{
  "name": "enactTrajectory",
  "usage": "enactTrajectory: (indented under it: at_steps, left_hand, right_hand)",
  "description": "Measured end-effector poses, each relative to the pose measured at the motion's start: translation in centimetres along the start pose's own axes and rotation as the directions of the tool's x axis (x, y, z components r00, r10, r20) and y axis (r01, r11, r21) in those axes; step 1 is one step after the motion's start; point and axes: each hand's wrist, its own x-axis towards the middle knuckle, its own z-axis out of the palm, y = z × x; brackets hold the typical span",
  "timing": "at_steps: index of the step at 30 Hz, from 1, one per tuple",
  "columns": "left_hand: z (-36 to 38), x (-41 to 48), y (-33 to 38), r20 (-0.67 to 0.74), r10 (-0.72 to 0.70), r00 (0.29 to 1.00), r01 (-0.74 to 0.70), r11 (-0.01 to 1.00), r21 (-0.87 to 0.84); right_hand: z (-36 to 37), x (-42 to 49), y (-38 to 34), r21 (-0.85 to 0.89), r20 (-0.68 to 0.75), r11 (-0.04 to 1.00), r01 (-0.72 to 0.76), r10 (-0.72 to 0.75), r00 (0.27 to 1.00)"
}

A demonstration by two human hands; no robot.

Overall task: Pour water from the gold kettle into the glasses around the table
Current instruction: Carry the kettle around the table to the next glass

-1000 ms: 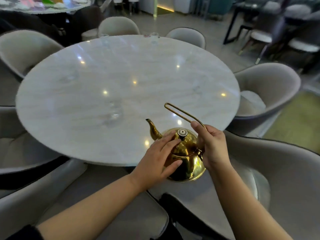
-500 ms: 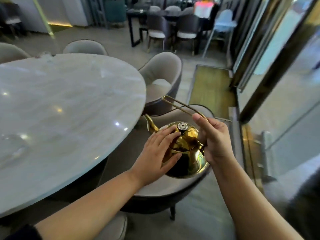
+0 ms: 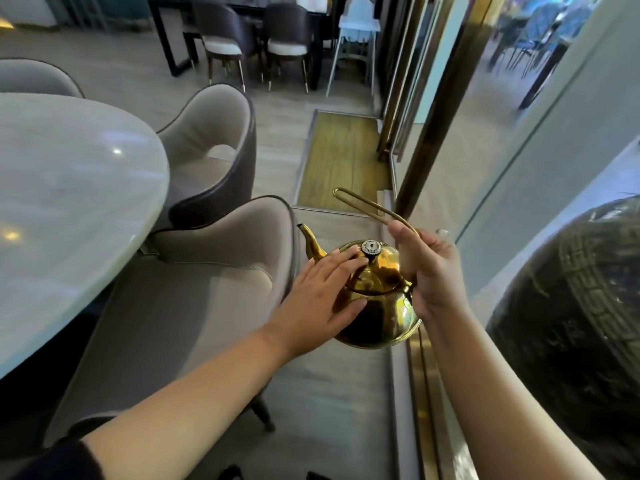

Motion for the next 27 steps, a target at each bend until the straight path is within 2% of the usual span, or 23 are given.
enactTrajectory:
  at_steps: [5,10,15,20,27]
  left_hand:
    - [3.1,4.3,-0.7,0.097,-0.033,0.995,0.030,0.999,0.023]
    - [4.7,9.5,-3.6,0.131,-0.068,0.989,0.067,0.998,0.015]
    - [5.1,14.7,-7.3,0.134,-0.120,0.984,0.127,0.991,-0.047]
    - [4.1,19.6,-11.5,0.120,-0.150,0.981,0.154,0.988,-0.025]
    - [1.6,26.0,-17.0,-0.011,-0.273,0.962,0.272,0.961,-0.048]
  right_hand:
    - [-3.8,4.1,1.9,-0.013,-0.048,1.000,-0.024,0.024,0.999]
    - [-5.2,10.3,4.2,0.004,-0.042,0.999,-0.039,0.039,0.998]
    - [-5.2,18.3,6.0,0.013,0.095,0.997,-0.082,0.080,0.992]
    - [-3.9,26.0,6.8,0.035,0.257,0.991,-0.130,0.117,0.959]
    - [0.7,36.9,7.9,0.030,0.398,0.980,-0.199,0.171,0.901]
